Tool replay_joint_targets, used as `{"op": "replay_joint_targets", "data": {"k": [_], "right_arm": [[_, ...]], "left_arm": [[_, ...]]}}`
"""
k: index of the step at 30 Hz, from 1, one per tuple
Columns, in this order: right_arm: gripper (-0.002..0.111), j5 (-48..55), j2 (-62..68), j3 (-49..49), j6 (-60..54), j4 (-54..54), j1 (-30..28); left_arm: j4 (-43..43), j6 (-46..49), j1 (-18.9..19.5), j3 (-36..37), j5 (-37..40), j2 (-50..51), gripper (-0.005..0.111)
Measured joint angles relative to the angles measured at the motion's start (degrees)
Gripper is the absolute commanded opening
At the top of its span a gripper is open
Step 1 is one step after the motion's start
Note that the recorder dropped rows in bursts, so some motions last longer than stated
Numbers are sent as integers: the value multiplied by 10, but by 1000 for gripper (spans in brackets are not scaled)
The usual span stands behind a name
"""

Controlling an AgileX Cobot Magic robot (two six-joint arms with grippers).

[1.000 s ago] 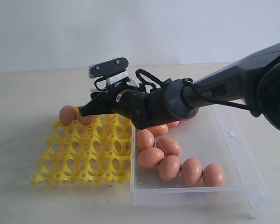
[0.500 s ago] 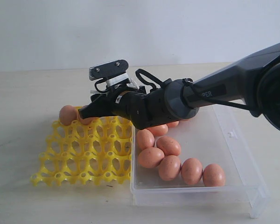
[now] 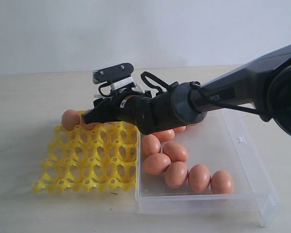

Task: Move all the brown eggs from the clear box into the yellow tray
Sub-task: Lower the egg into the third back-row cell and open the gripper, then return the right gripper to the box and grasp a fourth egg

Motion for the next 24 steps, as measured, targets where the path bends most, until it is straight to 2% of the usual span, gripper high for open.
{"op": "replay_joint_targets", "data": {"k": [10,15,17,19,22,24], "right_arm": [[61,0,0,0,9,0,0],[58,22,-26,0,11,0,0],[49,44,-55,0,11,0,0],[33,79,-90,0,11,0,0],[1,149,-145,0,-5,0,0],[0,219,-178,-2,-27,-1,0]], "left_arm": [[0,0,0,0,0,0,0],[0,0,0,0,0,0,0],[0,0,0,0,0,0,0],[0,0,0,0,0,0,0],[0,0,0,0,0,0,0],[0,0,0,0,0,0,0]]}}
